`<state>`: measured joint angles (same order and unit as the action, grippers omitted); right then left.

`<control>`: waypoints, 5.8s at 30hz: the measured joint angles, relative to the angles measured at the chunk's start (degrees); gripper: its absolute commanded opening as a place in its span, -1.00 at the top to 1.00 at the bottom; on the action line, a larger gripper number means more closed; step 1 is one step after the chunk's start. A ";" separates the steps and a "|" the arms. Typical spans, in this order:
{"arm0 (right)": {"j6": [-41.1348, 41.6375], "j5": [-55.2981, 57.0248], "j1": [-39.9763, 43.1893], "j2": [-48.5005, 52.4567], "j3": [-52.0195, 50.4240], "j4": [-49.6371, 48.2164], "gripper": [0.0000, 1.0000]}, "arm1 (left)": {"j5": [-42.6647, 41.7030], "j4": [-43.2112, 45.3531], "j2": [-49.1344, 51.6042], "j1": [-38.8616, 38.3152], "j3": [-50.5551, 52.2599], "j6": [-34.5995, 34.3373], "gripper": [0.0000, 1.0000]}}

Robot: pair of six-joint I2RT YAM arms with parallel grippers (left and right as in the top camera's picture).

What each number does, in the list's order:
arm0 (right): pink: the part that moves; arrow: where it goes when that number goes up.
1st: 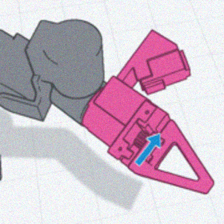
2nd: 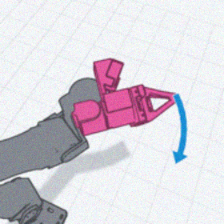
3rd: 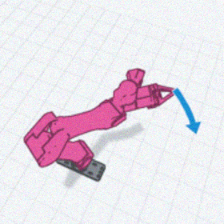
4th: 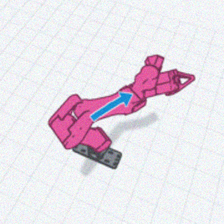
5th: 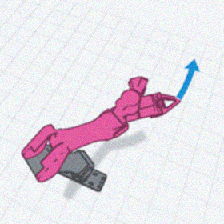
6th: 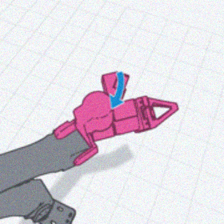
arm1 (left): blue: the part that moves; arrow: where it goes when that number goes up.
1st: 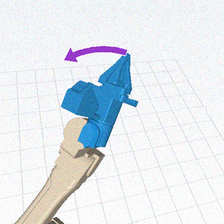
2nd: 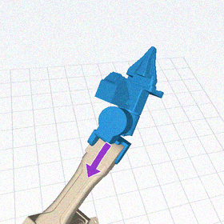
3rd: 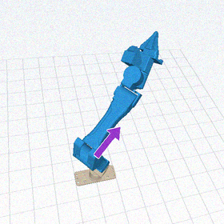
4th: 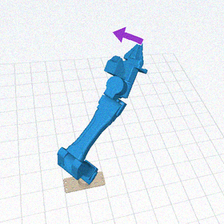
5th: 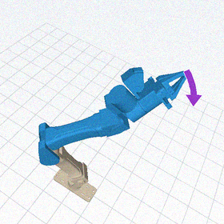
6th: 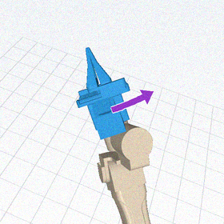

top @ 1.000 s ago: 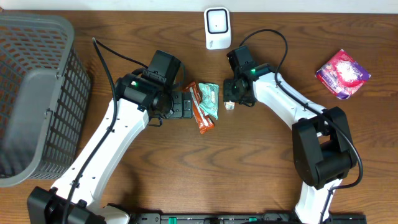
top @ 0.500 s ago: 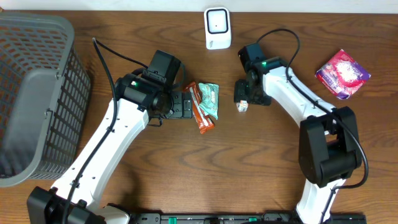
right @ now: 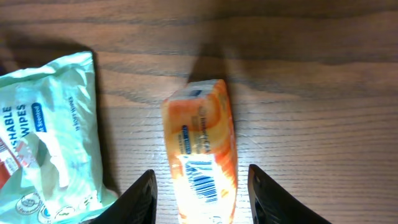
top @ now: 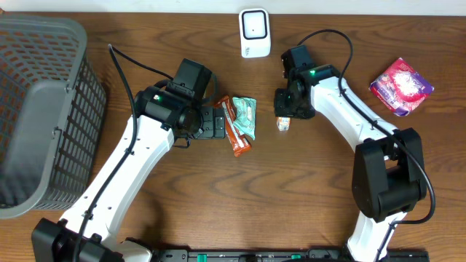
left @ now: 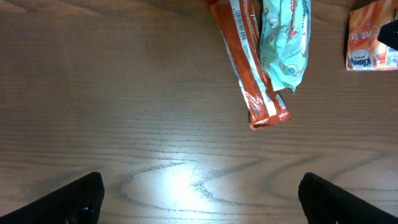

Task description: Scan the item barcode

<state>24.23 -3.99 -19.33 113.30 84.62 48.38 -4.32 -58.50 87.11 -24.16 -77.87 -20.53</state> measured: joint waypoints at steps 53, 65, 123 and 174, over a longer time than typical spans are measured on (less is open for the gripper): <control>-0.07 1.62 1.20 -4.39 0.09 1.03 0.98 | 0.00 0.00 0.00 0.00 0.00 0.00 -1.00; 0.33 2.36 1.33 -2.05 0.07 0.24 0.98 | 0.00 0.00 0.00 0.00 0.00 0.00 -1.00; -0.35 2.71 1.36 -3.32 -3.85 -2.62 0.98 | 0.00 0.00 0.00 0.00 0.00 0.00 -1.00; -1.20 -0.70 2.93 -2.51 -5.09 -1.66 0.98 | 0.00 0.00 0.00 0.00 0.00 0.00 -1.00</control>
<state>23.03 -4.69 -16.40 110.78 79.53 46.72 -4.32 -58.50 87.11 -24.16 -77.87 -20.53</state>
